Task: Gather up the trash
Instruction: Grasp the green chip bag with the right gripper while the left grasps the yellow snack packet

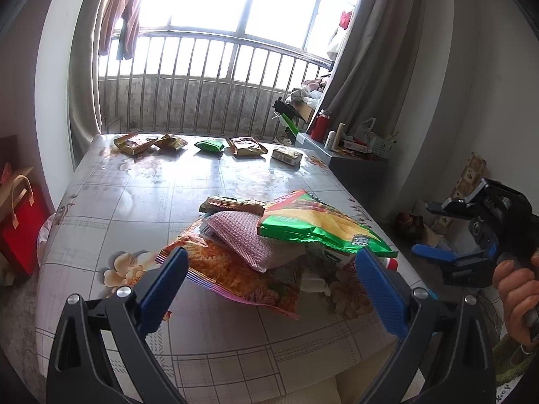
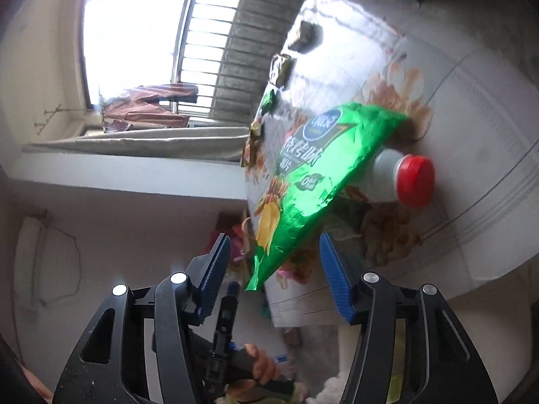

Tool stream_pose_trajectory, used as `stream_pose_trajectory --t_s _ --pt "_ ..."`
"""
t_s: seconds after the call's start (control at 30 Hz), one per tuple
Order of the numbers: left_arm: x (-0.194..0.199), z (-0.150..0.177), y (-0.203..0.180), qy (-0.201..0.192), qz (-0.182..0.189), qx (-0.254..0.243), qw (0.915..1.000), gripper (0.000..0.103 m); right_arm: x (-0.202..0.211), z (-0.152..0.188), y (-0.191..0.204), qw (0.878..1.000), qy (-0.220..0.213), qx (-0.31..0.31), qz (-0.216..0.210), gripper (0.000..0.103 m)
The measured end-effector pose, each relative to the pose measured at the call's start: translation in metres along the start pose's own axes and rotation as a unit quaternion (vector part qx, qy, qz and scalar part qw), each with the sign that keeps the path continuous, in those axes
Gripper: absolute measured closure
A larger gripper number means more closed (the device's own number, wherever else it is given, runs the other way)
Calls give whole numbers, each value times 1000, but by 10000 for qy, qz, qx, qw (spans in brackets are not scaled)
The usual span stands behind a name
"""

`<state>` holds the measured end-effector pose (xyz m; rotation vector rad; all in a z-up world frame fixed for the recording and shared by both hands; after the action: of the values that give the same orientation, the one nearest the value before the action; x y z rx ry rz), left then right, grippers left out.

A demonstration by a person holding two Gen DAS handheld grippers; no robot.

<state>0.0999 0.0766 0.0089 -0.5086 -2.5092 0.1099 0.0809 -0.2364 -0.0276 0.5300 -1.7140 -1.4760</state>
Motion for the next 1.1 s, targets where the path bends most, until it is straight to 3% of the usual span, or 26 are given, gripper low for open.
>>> stream_pose_trajectory --t_s 0.17,0.3,0.6,0.77,1.1 --pt "-3 -1 11 12 -27 101 9999 6 -31 -4 -12 9974 184 -695 -69 56" --pt "-5 0 17 41 -49 127 9999 6 -38 -11 -21 9951 6 -985 -9 59" --pt "-6 0 23 75 -51 130 9999 6 -43 -19 -40 9831 -181 -1690 -686 88" --pt "-7 -1 23 90 -58 152 9998 6 -40 -18 -36 9806 -224 -1632 -1064 100" --pt "-12 -14 20 97 -36 71 9999 6 1 -34 -10 9766 -579 -1016 -1805 102"
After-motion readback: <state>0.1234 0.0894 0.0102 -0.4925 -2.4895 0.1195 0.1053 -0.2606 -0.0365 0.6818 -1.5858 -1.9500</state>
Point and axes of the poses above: each gripper's, at about its wrist camera, not at the fingertips, and x roughly against the way its jaws point, y to its left, z to its underside, the point moved 3 cm from there along -x, roughly the way its jaws point, and after that the axes turned 3 degrees about -z, right-handed, at the moved point
